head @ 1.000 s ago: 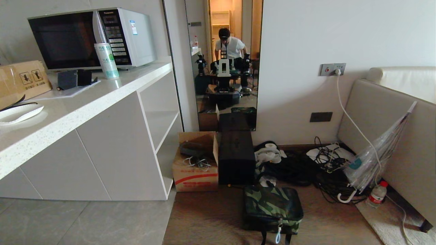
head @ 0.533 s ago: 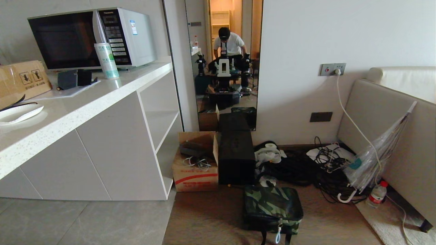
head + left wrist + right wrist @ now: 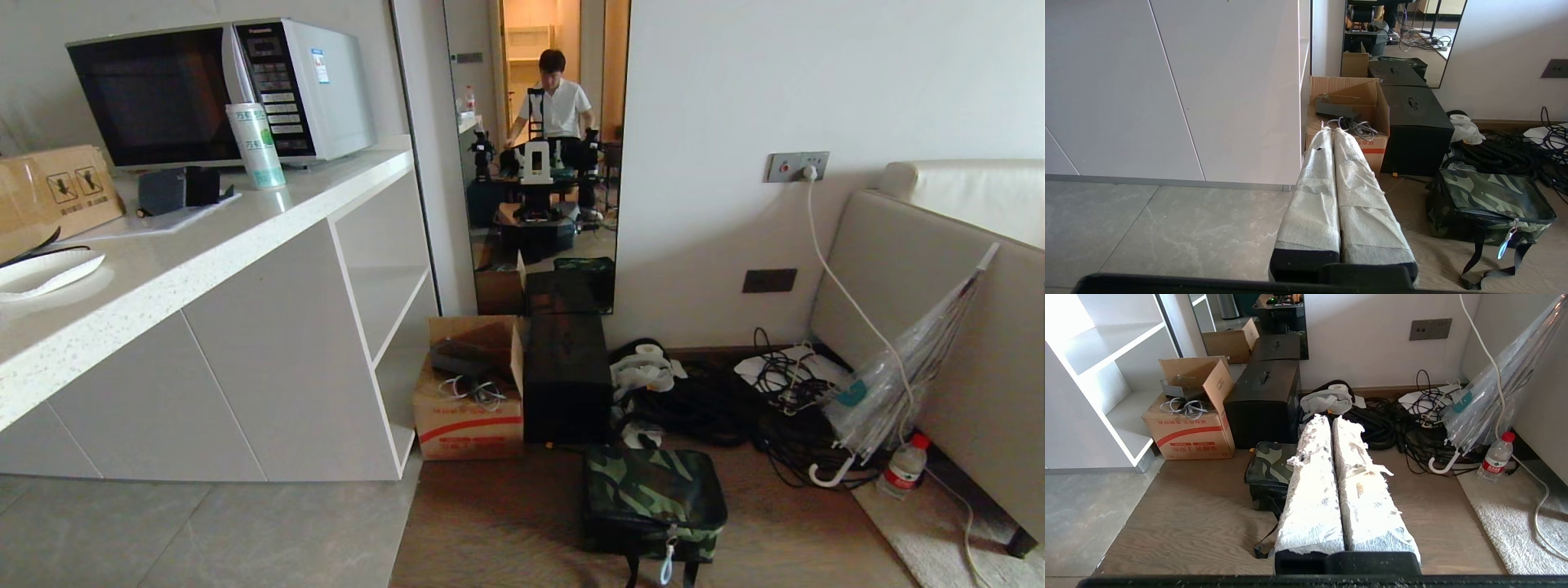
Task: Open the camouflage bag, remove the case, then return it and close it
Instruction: Open the top of the storage box
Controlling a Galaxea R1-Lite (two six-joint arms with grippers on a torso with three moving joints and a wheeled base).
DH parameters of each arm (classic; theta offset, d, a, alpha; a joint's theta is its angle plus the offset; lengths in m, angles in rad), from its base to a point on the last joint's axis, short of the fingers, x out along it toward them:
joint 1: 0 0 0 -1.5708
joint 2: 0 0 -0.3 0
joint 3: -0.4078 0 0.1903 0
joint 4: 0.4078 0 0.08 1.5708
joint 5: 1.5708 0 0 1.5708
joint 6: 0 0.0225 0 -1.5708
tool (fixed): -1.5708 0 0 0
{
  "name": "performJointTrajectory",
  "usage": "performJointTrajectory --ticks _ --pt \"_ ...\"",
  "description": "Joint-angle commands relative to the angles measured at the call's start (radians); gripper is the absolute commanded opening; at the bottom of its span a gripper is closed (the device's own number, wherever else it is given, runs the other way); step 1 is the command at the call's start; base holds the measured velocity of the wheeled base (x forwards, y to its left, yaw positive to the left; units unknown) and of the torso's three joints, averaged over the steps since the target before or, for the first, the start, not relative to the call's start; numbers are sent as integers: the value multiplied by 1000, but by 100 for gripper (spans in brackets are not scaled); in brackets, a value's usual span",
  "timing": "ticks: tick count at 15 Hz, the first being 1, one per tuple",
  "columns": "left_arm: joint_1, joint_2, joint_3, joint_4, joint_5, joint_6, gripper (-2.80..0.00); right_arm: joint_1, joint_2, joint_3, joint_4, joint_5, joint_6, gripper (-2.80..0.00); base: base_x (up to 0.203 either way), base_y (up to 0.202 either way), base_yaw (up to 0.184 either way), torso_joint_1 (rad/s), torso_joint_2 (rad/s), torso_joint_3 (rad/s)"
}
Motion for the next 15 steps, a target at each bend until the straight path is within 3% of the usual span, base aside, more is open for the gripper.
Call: performJointTrajectory --ticks 1,15 --pt "0 2 0 0 0 0 -280 1 2 0 0 0 0 -280 0 0 0 0 0 0" --pt "0 2 0 0 0 -3 -280 1 2 0 0 0 0 -280 0 0 0 1 0 -14"
